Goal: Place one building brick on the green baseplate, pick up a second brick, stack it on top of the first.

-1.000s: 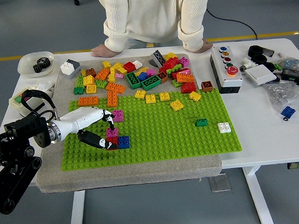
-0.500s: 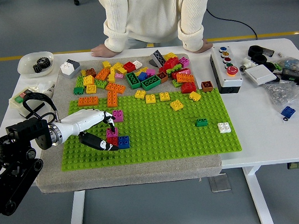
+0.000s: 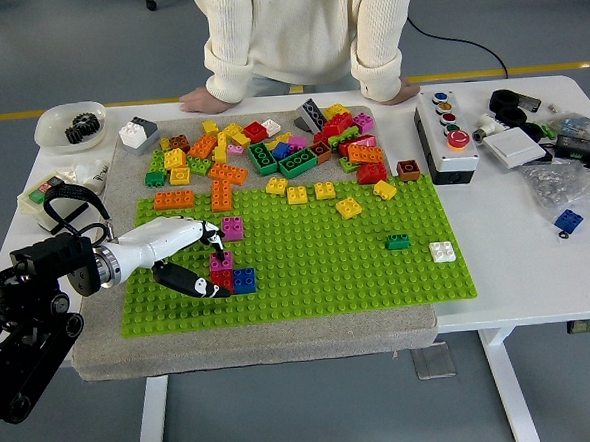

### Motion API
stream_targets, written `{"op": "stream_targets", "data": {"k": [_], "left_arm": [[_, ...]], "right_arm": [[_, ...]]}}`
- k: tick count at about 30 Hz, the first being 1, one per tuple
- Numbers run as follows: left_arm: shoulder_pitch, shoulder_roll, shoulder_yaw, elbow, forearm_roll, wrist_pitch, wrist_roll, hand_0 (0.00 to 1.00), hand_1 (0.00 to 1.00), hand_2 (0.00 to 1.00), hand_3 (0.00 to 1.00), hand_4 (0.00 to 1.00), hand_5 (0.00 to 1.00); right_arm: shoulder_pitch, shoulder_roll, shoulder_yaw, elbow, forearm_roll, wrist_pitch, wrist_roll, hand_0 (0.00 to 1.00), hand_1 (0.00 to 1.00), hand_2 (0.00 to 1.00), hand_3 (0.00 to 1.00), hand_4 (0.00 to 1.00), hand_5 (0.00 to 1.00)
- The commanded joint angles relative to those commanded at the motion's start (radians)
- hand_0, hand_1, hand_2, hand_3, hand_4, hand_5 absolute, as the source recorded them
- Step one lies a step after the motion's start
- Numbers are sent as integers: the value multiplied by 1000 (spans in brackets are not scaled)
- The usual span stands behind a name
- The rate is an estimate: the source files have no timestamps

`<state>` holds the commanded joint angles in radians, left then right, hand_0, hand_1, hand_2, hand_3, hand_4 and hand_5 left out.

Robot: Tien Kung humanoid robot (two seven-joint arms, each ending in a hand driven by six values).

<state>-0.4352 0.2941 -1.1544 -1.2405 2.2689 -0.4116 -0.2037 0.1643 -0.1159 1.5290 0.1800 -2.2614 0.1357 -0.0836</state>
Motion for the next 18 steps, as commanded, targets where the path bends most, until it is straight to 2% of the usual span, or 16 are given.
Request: {"op": "stream_targets", "data": {"k": [7, 18], "left_arm": [[5, 7, 12, 5, 0, 4, -2, 935, 771, 895, 602, 998, 627], [17, 0, 26, 1, 0, 13, 4, 934, 771, 897, 600, 998, 624]], "right_arm": [[-1, 0, -1, 0, -1, 0, 1, 742, 642, 715, 595, 831, 415], [-1, 1, -4, 0, 0, 1, 1, 742, 644, 715, 594, 830, 415]]}}
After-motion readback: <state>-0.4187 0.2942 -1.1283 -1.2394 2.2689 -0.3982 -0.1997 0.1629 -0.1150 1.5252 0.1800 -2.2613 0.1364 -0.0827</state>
